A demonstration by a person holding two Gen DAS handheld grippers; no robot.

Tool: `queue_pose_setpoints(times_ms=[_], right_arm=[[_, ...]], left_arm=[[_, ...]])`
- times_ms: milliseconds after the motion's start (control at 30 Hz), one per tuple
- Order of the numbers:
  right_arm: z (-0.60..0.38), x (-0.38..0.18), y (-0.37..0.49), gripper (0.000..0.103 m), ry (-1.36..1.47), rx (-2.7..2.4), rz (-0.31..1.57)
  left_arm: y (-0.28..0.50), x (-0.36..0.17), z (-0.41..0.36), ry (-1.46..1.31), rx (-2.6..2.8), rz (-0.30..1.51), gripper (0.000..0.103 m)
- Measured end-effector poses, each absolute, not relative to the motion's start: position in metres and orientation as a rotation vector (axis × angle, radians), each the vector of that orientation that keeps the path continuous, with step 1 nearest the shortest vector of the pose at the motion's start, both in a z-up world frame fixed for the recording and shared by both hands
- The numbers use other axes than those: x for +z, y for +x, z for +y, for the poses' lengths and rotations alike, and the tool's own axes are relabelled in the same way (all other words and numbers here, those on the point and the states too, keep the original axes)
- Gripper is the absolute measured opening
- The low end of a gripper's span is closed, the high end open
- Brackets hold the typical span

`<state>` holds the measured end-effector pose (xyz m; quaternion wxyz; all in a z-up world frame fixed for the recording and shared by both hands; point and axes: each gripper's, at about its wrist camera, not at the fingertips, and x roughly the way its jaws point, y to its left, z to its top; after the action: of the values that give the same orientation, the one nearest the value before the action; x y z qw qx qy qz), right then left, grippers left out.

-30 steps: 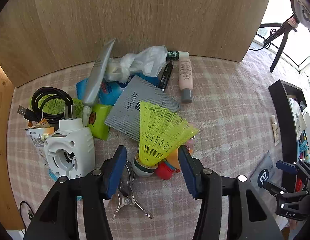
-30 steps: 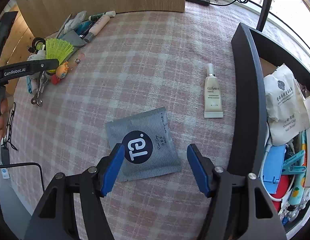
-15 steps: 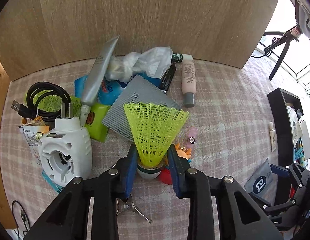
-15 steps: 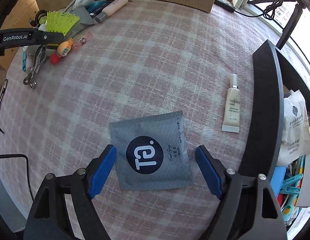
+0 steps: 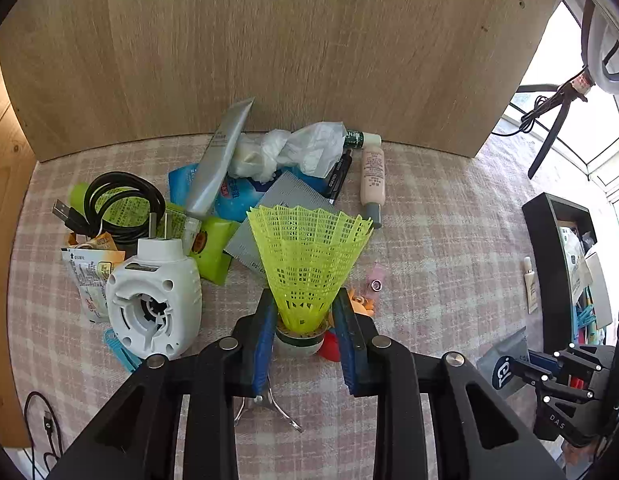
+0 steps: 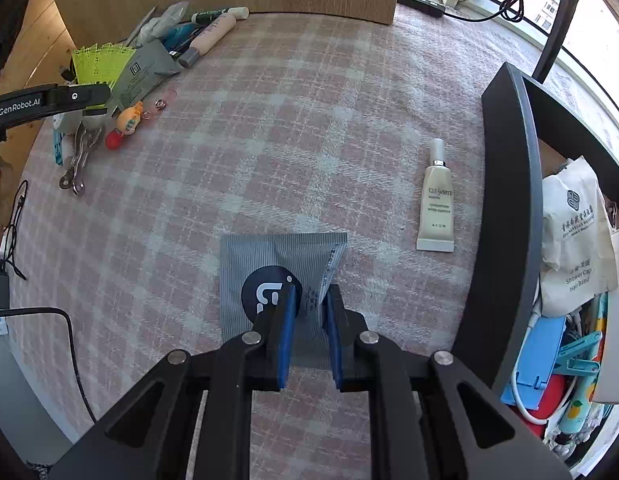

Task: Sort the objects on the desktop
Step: 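Carry shuttlecock and packet into the black tray and open both grippers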

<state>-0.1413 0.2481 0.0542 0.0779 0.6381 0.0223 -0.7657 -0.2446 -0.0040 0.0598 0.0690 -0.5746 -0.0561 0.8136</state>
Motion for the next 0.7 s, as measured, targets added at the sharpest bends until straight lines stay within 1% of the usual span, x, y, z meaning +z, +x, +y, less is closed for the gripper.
queue_pose_setpoints(times_ms=[133, 333, 500, 700], right_arm=[[0.251, 0.066, -0.137, 0.009, 1.879, -2.336, 0.004], [0.258, 0.09, -0.132, 0.009, 1.818, -2.406, -0.054], [0.289, 0.096, -0.131, 0.008, 1.763, -2.469, -0.136], [0.326, 0.12, -0.119, 0.009, 1.705, -2.563, -0.23]], left_arm=[[-0.242, 0.07, -0.009, -1.707, 2.457, -0.215, 0.026], [-0.232, 0.091, -0.004, -1.655, 2.47, -0.2, 0.026], [-0.222, 0.105, 0.03, -1.596, 2.451, -0.186, 0.026], [-0.2, 0.129, 0.084, -1.508, 2.376, -0.134, 0.026]])
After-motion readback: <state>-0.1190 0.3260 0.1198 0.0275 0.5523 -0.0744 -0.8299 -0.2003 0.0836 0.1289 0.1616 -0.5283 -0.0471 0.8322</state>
